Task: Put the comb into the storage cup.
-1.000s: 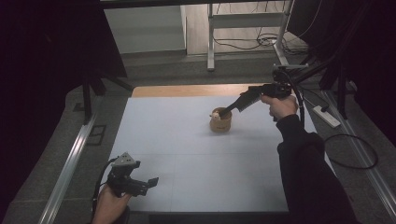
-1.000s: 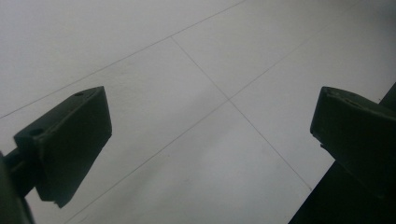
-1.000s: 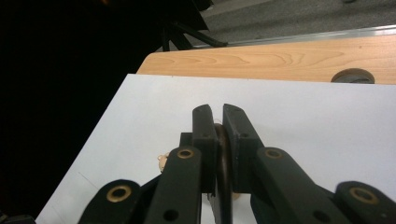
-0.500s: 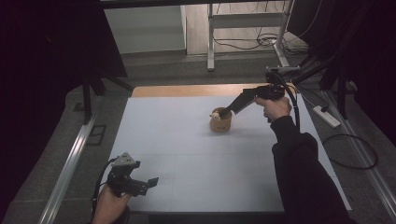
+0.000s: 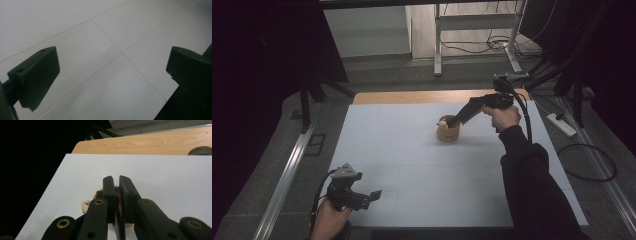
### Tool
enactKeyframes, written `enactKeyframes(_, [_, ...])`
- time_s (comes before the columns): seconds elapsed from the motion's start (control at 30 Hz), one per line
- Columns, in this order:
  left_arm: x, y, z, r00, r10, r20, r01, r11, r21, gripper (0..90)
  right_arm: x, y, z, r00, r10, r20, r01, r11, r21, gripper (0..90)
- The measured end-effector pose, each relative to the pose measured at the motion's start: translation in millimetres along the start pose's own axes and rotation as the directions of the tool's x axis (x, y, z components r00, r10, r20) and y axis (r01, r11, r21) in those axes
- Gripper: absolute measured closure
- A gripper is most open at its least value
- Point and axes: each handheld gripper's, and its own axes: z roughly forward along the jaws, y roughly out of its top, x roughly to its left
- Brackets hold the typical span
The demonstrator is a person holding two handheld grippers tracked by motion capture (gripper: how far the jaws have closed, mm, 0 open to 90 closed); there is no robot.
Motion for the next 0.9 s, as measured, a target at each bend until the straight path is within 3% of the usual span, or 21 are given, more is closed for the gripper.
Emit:
enactKeyframes(0.2, [-0.1, 0.2, 0.3, 1.0, -0.003, 0.0, 0.003, 1.0, -0.001, 0.0, -11.3, -2.0, -2.2, 0.999, 0.038, -0.022, -0.037, 0.999, 0.014, 84.1])
enactKeyframes(0.53, [0.3, -0.2, 0.0, 0.9999, -0.009, 0.004, 0.009, 0.9999, -0.006, 0.0, -19.5, -6.4, -1.8, 0.9982, 0.059, -0.012, -0.059, 0.998, 0.012, 82.7])
enactKeyframes(0.9, [0.5, -0.4, -0.5, 1.0, -0.009, 0.004, 0.009, 0.9999, -0.008, 0.0, -10.4, -7.8, 0.6, 0.9987, -0.028, 0.041, 0.028, 0.999, 0.016, 65.6])
